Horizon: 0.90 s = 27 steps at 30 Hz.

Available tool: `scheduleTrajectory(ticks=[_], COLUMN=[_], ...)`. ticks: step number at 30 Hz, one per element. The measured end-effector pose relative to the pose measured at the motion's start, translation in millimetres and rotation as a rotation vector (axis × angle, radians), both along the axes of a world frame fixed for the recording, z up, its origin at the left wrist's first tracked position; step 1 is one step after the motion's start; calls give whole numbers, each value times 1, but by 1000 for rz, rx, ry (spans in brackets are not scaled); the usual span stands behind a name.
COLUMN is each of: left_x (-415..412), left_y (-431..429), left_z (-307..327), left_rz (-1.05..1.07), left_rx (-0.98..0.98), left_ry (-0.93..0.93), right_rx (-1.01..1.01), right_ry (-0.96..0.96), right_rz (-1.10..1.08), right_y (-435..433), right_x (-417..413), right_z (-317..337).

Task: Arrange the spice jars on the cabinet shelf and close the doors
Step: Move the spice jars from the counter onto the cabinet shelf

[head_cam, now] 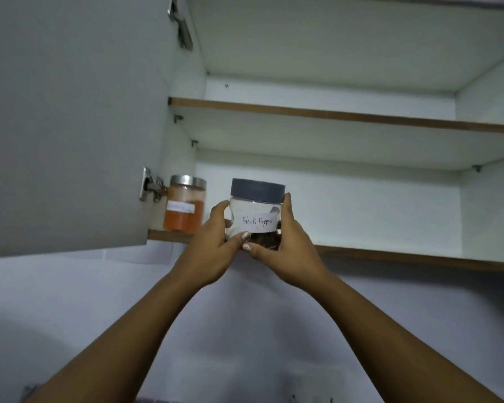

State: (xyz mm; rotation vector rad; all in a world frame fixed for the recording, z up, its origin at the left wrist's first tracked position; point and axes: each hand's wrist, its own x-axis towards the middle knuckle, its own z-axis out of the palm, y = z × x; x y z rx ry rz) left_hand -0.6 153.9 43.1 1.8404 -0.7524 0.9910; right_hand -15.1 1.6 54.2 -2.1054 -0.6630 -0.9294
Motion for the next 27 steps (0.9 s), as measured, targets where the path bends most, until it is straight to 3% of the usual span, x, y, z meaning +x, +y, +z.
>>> scheduleTrajectory(ticks=[4, 10, 15, 27], left_x=[27, 51, 67, 101], left_y=[22, 30, 34, 35], left_z=[2, 1, 2, -7], left_rz=[125, 227, 226, 359], left_rx=[-24, -104, -94, -79], left_ry=[-34, -212, -256, -264], right_rx=[-60, 49, 91, -53], right_ry=[9, -37, -76, 48], right_rz=[-47, -46, -28, -541], right_y=[29, 52, 53, 70], right_x=[26, 51, 63, 101], right_z=[6, 6, 12, 4])
